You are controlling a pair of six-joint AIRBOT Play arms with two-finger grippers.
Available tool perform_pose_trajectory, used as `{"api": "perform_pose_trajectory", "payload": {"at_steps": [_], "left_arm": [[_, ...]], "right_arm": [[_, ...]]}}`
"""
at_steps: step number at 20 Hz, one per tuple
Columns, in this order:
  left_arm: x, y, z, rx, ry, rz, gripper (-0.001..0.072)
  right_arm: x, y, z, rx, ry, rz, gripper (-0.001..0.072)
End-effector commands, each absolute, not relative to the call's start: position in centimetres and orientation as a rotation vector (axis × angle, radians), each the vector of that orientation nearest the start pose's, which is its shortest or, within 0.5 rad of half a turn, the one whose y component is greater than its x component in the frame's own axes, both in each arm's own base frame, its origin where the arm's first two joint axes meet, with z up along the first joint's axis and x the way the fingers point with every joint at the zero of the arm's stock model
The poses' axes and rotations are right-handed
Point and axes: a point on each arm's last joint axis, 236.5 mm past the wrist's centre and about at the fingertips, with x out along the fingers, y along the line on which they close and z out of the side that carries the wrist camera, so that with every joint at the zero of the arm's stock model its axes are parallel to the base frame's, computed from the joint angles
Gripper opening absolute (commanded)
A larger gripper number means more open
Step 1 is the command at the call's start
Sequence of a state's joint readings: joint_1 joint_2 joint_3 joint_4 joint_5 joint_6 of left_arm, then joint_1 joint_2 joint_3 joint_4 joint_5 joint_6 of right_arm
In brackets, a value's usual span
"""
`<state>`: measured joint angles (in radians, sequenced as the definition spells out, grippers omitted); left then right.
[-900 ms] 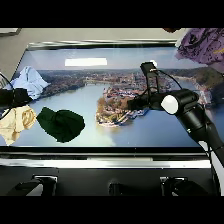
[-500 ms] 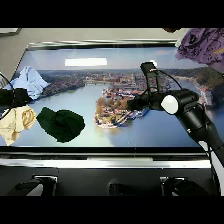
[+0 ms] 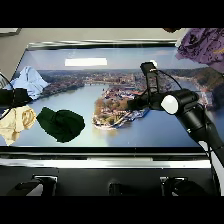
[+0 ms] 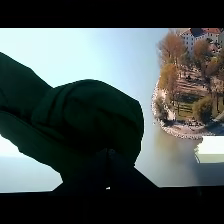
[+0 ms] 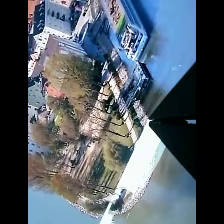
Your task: Fold the clothes and pants, and hang the long-sleeved shirts on hangers.
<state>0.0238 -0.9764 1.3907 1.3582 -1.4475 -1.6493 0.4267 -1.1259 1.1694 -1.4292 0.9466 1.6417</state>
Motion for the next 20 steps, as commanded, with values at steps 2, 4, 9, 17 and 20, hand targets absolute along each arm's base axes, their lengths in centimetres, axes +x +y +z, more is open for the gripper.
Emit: {"api": "perform_pose_trajectory", "payload": {"at_steps": [2,4,9,17,20], "left_arm": [[33.0,-4.2,18.3,-0.216,1.033,-0.117,0.0018],[33.0,-4.2,18.3,-0.216,1.033,-0.117,0.0018],[33.2,-4.2,17.0,-0.314,1.079,-0.057,0.0720],[34.2,-4.1,-0.9,-0.317,1.445,0.027,0.0720],[35.2,-4.5,-4.7,-0.318,1.475,0.036,0.0720]], "right_arm": [[37.2,19.9,9.9,0.001,0.933,0.433,0.0035],[37.2,19.9,9.9,0.001,0.933,0.433,0.0035],[37.2,19.9,9.9,0.003,0.933,0.433,0.0035],[37.2,20.1,10.0,0.009,0.928,0.436,0.0035],[37.2,20.1,10.0,0.009,0.928,0.436,0.0035]]}}
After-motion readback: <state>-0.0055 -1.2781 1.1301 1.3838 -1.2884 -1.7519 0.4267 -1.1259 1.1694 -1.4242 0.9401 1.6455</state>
